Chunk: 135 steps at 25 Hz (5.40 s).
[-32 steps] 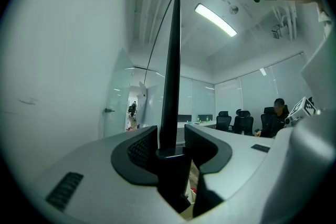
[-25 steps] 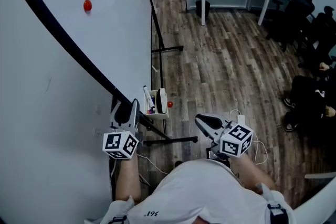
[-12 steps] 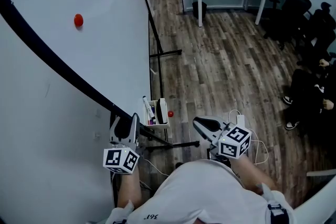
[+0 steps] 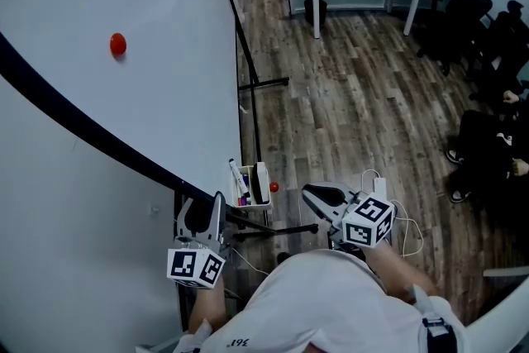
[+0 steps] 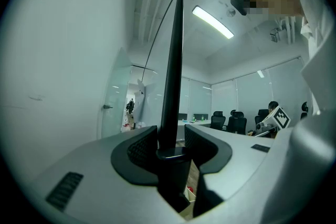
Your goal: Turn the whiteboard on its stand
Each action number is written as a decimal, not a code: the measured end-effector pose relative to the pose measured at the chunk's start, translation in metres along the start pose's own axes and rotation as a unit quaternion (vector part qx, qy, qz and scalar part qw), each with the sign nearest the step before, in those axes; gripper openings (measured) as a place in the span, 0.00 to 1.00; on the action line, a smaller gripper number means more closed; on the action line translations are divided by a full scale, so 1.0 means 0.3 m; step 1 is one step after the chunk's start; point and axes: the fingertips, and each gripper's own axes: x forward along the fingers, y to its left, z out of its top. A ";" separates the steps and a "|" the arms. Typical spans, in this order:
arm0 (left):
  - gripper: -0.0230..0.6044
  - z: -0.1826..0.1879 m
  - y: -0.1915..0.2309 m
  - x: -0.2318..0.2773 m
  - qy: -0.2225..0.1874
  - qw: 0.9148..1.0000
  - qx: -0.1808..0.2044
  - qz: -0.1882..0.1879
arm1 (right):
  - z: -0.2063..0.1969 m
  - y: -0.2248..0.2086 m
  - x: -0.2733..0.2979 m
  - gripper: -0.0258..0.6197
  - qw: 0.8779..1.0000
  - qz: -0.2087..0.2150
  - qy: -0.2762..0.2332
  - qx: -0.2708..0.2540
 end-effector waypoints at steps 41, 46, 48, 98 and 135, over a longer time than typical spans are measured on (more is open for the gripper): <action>0.31 0.008 0.004 0.005 0.013 1.000 -0.019 -0.011 | 0.019 -0.048 0.091 0.09 0.999 0.021 0.028 0.007; 0.31 -0.030 0.020 0.008 0.007 1.000 -0.020 -0.010 | -0.024 -0.047 0.042 0.09 1.000 0.011 0.019 0.005; 0.31 -0.056 0.030 0.012 0.003 1.000 -0.020 -0.010 | -0.052 -0.053 0.024 0.09 1.000 0.007 0.016 0.003; 0.31 -0.058 0.353 0.388 -0.011 1.000 -0.017 -0.006 | -0.076 -0.124 -0.050 0.09 1.000 -0.023 -0.002 0.009; 0.31 -0.060 0.360 0.384 -0.022 1.000 -0.007 -0.004 | -0.105 -0.124 -0.053 0.09 0.999 -0.032 0.007 0.017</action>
